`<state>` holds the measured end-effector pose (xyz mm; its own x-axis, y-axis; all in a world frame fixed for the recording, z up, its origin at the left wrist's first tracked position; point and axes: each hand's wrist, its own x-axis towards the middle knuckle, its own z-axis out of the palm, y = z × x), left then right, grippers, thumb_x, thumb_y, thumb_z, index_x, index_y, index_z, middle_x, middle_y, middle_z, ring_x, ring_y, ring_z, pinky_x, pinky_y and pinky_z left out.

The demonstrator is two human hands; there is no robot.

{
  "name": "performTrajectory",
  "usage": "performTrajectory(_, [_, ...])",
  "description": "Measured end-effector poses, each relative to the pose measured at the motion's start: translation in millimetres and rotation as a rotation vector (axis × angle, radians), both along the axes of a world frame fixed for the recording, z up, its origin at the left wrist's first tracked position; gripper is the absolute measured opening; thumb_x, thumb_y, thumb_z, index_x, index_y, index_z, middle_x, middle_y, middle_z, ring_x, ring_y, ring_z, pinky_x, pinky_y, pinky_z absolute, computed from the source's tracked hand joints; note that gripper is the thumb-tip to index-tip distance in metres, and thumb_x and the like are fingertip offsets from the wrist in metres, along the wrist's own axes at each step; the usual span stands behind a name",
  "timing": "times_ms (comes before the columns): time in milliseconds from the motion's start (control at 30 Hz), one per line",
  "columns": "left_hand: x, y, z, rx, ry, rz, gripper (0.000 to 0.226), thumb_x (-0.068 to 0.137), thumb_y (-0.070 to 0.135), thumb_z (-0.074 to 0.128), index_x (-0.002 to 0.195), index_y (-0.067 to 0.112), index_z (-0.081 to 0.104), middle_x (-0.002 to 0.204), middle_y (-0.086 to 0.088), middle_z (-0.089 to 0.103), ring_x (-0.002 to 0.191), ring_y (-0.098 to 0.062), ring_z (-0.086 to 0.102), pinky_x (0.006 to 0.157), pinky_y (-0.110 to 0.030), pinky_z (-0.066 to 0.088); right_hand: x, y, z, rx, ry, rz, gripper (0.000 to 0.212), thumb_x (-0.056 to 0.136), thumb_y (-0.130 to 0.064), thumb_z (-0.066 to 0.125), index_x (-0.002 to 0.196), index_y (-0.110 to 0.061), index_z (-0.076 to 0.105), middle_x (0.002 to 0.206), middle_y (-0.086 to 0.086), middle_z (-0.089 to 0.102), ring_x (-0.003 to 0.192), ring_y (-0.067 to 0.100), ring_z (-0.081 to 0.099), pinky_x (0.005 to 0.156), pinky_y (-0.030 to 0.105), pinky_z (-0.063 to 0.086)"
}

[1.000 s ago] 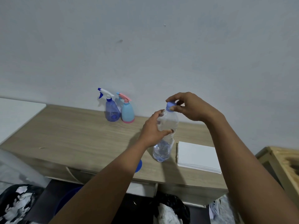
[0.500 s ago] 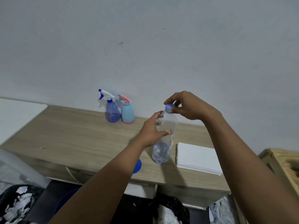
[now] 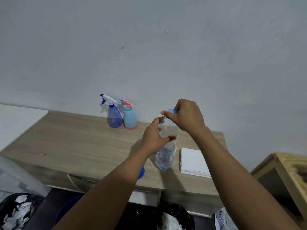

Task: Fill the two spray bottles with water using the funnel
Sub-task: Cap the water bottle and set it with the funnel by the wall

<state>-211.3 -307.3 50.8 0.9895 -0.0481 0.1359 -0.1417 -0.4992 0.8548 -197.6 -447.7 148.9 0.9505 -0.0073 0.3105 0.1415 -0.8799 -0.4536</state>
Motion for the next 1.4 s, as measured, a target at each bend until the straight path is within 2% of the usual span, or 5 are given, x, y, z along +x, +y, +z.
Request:
performTrajectory(200, [0,3,1,-0.023,0.016,-0.026,0.085,0.069,0.041,0.087,0.14,0.029,0.04,0.137,0.014,0.052,0.111,-0.01,0.057,0.093,-0.029,0.05,-3,-4,-16,0.349,0.116,0.233,0.047,0.09,-0.045,0.067,0.13,-0.02,0.062,0.115,-0.004,0.061,0.084,0.002,0.057,0.073,0.009,0.04])
performTrajectory(467, [0,-2,-3,0.02,0.011,0.006,0.088,0.069,0.045,0.086,0.141,0.03,0.038,0.14,0.014,0.051,0.115,-0.011,0.056,0.097,-0.037,0.052,-2,10,-26,0.57,0.031,0.087,0.038,0.074,-0.04,0.085,0.094,-0.013,0.068,0.088,-0.004,0.067,0.074,0.009,0.061,0.067,0.02,0.05])
performTrajectory(900, [2,-6,-3,0.017,-0.034,0.033,0.089,0.065,0.048,0.087,0.139,0.029,0.04,0.137,0.013,0.053,0.112,-0.01,0.058,0.095,-0.039,0.054,-8,9,-45,0.728,-0.07,0.066,0.035,0.081,-0.033,0.081,0.108,-0.016,0.069,0.1,-0.002,0.068,0.076,0.007,0.058,0.068,0.011,0.045])
performTrajectory(1133, [-16,29,-28,0.026,0.077,-0.026,0.13,0.048,0.059,0.088,0.151,0.045,0.01,0.155,0.012,0.031,0.135,-0.01,0.038,0.108,-0.037,0.041,-37,4,-94,0.705,-0.082,-0.007,0.086,0.066,-0.046,0.088,0.14,-0.033,0.046,0.115,-0.012,0.046,0.086,0.004,0.051,0.075,0.011,0.045])
performTrajectory(1400, [-70,94,-135,0.386,0.267,0.241,0.109,0.05,0.077,0.076,0.14,0.02,0.049,0.131,-0.002,0.057,0.121,-0.025,0.051,0.098,-0.041,0.043,-72,12,-204,0.714,0.277,-0.01,0.109,0.056,-0.043,0.094,0.146,-0.027,0.034,0.137,-0.003,0.043,0.123,0.009,0.049,0.101,0.03,0.047])
